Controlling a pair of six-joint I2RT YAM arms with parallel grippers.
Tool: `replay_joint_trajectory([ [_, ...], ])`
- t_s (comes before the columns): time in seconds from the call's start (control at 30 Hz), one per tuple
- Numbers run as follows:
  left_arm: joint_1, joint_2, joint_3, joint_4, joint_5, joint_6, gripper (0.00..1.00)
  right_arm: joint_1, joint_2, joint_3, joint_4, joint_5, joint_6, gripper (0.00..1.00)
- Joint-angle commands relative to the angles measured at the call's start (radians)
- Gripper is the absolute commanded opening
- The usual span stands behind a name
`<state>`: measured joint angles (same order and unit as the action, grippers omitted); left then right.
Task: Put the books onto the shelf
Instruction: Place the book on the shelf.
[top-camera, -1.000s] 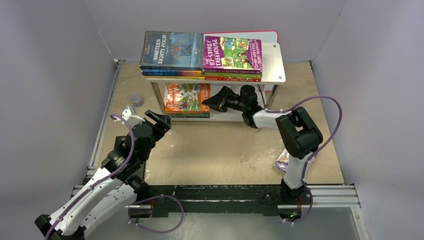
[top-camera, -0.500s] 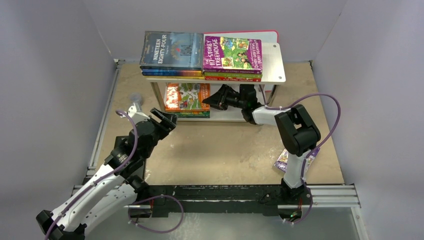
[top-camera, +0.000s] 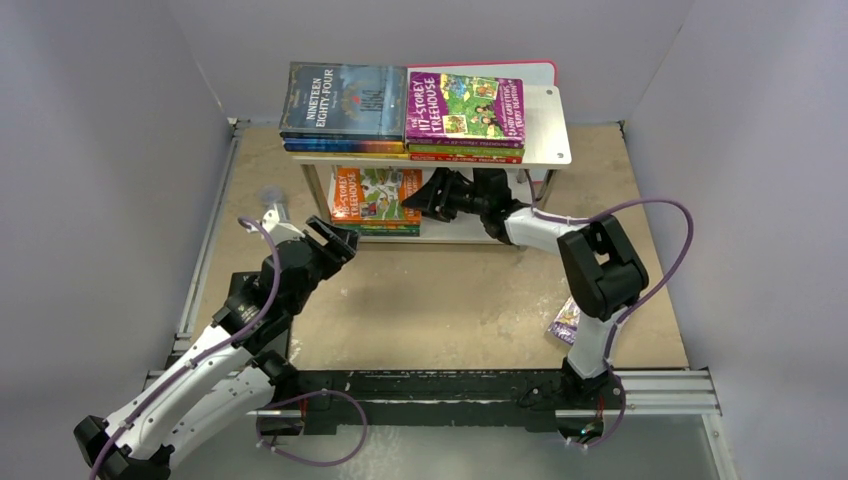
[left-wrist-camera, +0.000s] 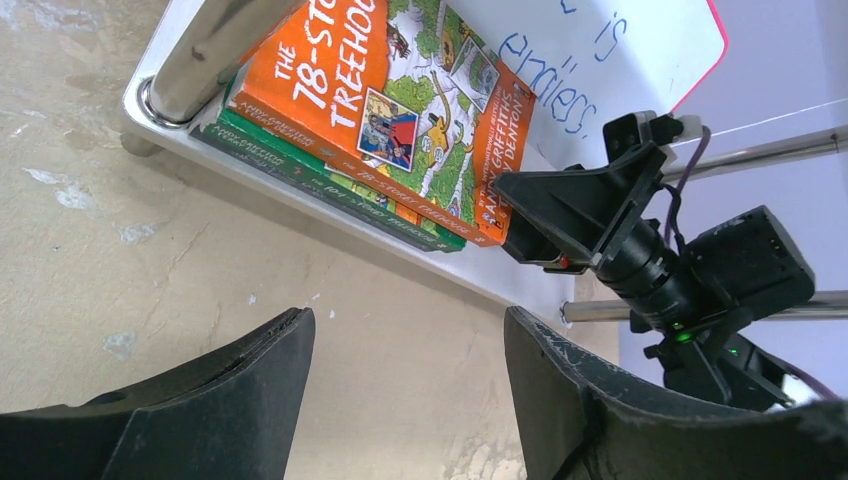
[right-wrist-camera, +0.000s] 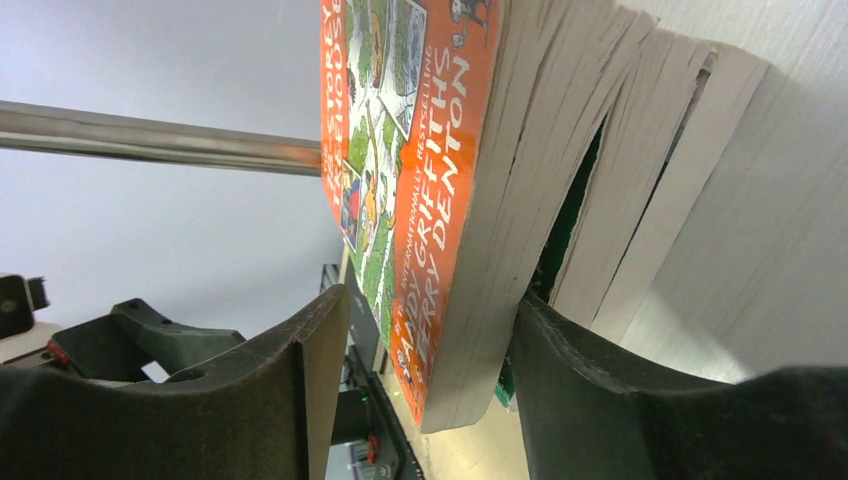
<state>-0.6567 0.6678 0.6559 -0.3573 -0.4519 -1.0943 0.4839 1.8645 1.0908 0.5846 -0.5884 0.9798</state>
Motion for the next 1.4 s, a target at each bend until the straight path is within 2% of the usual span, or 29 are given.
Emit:
replay_joint_trajectory([
  [0.0,0.002,-0.002,0.009,0.014,-0.006,0.027,0.68,0.002,-0.059,0.056,-0.174,0.091,-0.129,0.61],
  [0.17,0.002,0.0,0.01,0.009,-0.014,0.024,0.68,0.001,-0.088,0.042,-0.259,0.192,-0.173,0.62],
  [0.3,0.002,0.016,0.008,0.018,-0.011,0.021,0.68,0.002,-0.09,0.038,-0.261,0.19,-0.192,0.6],
  [0.37,0.003,0.025,0.007,0.022,-0.01,0.021,0.68,0.004,-0.084,0.041,-0.261,0.182,-0.196,0.56],
  [0.57,0.002,0.039,-0.002,0.033,-0.009,0.018,0.68,0.016,-0.079,0.044,-0.256,0.159,-0.201,0.33],
  [0.63,0.002,0.039,-0.008,0.036,-0.008,0.018,0.68,0.018,-0.078,0.045,-0.258,0.158,-0.203,0.28],
  [0.73,0.002,0.042,-0.014,0.04,-0.008,0.019,0.68,0.018,-0.085,0.042,-0.264,0.175,-0.209,0.27],
  [0.8,0.002,0.042,-0.014,0.039,-0.005,0.023,0.67,0.019,-0.112,0.014,-0.231,0.187,-0.207,0.29],
  [0.97,0.002,0.021,-0.029,0.041,-0.009,0.04,0.67,0.018,-0.207,-0.05,-0.193,0.21,-0.212,0.51],
  [1.03,0.002,0.012,-0.039,0.049,-0.01,0.046,0.67,0.018,-0.246,-0.08,-0.192,0.214,-0.223,0.57],
  [1.23,0.002,0.009,-0.046,0.067,0.018,0.071,0.68,0.024,-0.401,-0.296,-0.056,0.226,-0.238,0.59],
  [1.37,0.003,0.021,-0.05,0.102,0.063,0.096,0.68,0.028,-0.538,-0.443,-0.176,0.311,-0.298,0.59],
])
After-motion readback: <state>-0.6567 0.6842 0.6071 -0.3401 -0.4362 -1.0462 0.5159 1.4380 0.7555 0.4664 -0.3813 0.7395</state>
